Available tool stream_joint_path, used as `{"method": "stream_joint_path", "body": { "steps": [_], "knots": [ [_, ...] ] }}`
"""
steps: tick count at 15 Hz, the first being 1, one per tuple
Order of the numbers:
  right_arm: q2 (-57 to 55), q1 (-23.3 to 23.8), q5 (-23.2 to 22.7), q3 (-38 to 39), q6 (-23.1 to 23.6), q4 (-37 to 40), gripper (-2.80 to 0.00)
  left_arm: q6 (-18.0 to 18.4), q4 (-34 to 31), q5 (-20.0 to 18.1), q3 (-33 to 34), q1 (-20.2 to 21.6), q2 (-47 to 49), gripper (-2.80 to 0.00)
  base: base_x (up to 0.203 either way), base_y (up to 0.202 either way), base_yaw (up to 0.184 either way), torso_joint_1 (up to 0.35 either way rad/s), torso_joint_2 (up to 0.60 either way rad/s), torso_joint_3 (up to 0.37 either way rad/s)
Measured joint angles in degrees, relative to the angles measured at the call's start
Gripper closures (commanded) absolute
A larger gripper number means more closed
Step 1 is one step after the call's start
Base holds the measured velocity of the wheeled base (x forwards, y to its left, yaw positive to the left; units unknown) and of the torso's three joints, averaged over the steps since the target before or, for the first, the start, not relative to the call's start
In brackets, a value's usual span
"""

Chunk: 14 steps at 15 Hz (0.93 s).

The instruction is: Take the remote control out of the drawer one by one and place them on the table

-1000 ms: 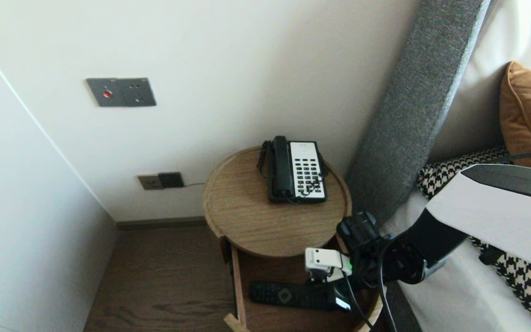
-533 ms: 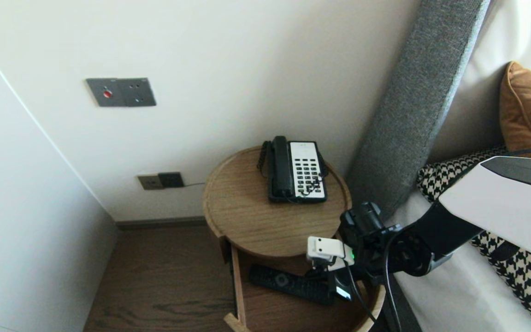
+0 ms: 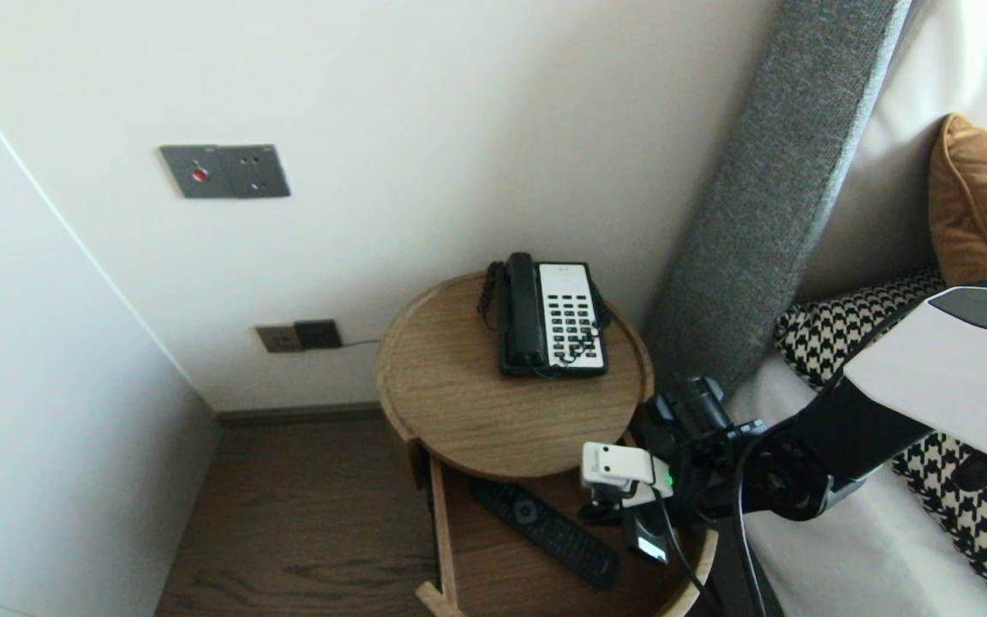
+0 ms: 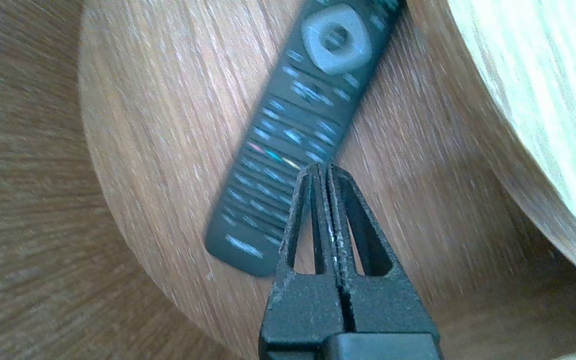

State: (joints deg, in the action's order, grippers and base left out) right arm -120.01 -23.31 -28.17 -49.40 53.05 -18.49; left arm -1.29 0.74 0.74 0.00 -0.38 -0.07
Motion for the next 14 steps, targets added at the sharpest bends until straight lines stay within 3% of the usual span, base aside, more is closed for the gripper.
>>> {"method": "stream_joint_path", "body": {
  "steps": [3,4,5,8,11,14],
  "knots": [
    [0.4,-0.2,0.5,0.2,-2.4,0.2,0.00,0.0,0.0,0.0,0.0,0.0,0.0,0.00,0.000,0.000,0.000,0.000,0.00,0.000],
    [0.5,-0.3,0.5,0.2,-4.3,0.2,-0.91,0.0,0.0,0.0,0.0,0.0,0.0,0.00,0.000,0.000,0.000,0.000,0.00,0.000],
    [0.6,-0.4,0.4,0.3,-6.1,0.2,-2.80,0.0,0.0,0.0,0.0,0.0,0.0,0.00,0.000,0.000,0.000,0.000,0.00,0.000],
    [1.0,-0.8,0.3,0.7,-10.9,0.3,-2.80,0.0,0.0,0.0,0.0,0.0,0.0,0.00,0.000,0.000,0.000,0.000,0.00,0.000],
    [1.9,-2.9,0.1,1.4,-20.7,-0.1,-2.80,0.0,0.0,0.0,0.0,0.0,0.0,0.00,0.000,0.000,0.000,0.000,0.00,0.000],
    [2.6,-4.6,0.4,4.2,-24.4,-4.4,-2.80,0.0,0.0,0.0,0.0,0.0,0.0,0.00,0.000,0.000,0.000,0.000,0.00,0.000]
  ]
}}
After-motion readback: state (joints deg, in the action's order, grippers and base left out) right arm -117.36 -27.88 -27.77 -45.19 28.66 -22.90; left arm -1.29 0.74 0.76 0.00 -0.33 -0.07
